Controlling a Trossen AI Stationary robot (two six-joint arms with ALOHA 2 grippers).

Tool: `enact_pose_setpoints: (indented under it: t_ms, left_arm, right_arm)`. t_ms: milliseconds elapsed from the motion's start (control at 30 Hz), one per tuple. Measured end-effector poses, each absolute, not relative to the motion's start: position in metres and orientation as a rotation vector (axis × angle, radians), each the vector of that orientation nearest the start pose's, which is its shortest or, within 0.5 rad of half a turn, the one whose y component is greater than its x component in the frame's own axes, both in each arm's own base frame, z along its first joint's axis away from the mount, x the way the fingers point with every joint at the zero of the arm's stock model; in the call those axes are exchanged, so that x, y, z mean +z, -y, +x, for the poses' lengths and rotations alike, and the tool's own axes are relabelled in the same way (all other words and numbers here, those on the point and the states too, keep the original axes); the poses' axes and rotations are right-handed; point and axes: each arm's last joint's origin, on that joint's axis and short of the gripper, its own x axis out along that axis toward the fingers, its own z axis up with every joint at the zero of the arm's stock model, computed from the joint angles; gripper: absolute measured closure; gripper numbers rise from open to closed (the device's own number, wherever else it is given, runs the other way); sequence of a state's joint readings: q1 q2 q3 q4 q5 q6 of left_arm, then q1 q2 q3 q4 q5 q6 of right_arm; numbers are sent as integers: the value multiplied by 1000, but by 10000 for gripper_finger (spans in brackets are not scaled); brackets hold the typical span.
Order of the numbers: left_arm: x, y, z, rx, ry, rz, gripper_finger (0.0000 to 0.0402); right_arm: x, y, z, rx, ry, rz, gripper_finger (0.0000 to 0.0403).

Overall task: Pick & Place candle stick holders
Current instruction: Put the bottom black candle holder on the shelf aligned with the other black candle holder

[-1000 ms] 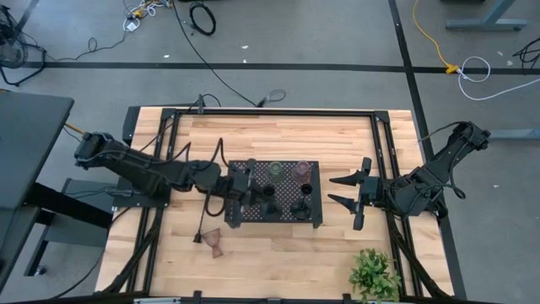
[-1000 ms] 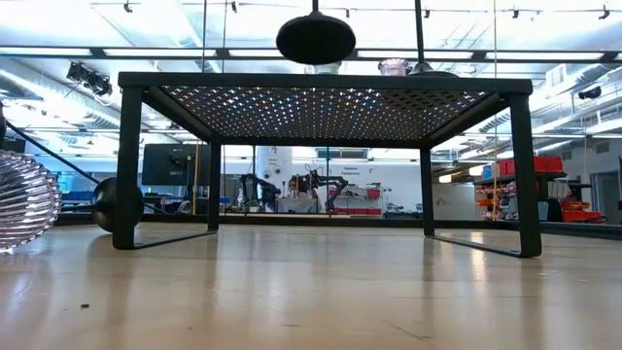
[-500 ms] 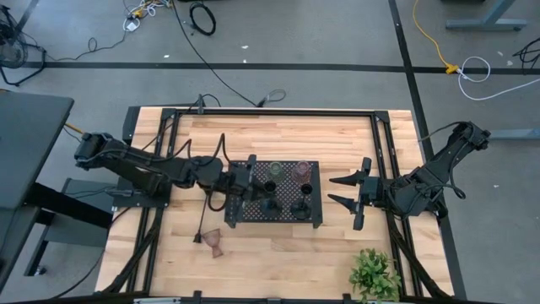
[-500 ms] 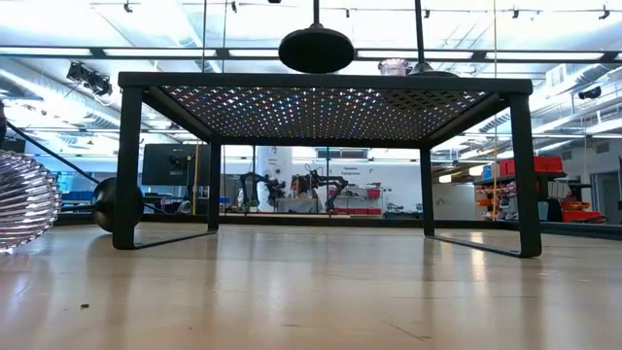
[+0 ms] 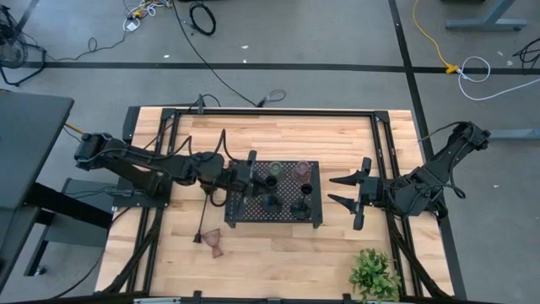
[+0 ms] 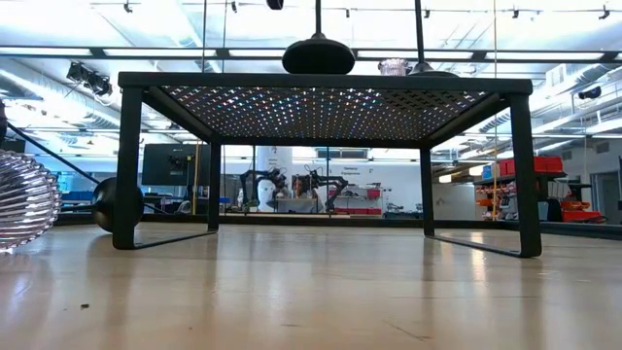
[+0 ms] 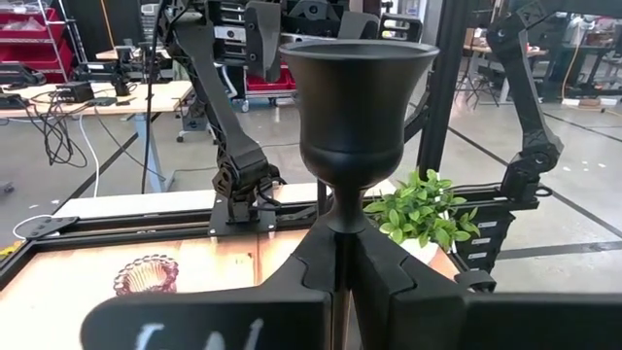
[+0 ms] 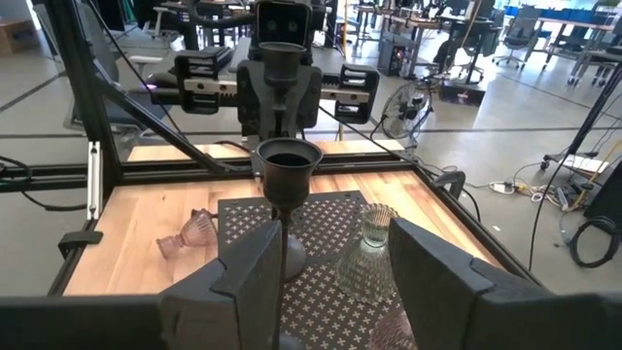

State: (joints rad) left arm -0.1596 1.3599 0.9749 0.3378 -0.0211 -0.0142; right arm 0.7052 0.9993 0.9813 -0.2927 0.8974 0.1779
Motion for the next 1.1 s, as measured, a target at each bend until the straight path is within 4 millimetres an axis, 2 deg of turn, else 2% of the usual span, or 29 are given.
enact_pose_setpoints:
  t_ms: [333, 500, 1100]
  left_arm:
    - [301, 44, 322, -117, -109, -4, 388]
    - [299, 40, 325, -104, -104, -7, 388]
    - [293, 47, 330, -159, -113, -60, 374]
  right_arm:
    - [356, -116, 171, -208, -194, -45, 211]
    - [356, -116, 171, -208, -194, -45, 211]
    - [354, -115, 171, -209, -205, -56, 211]
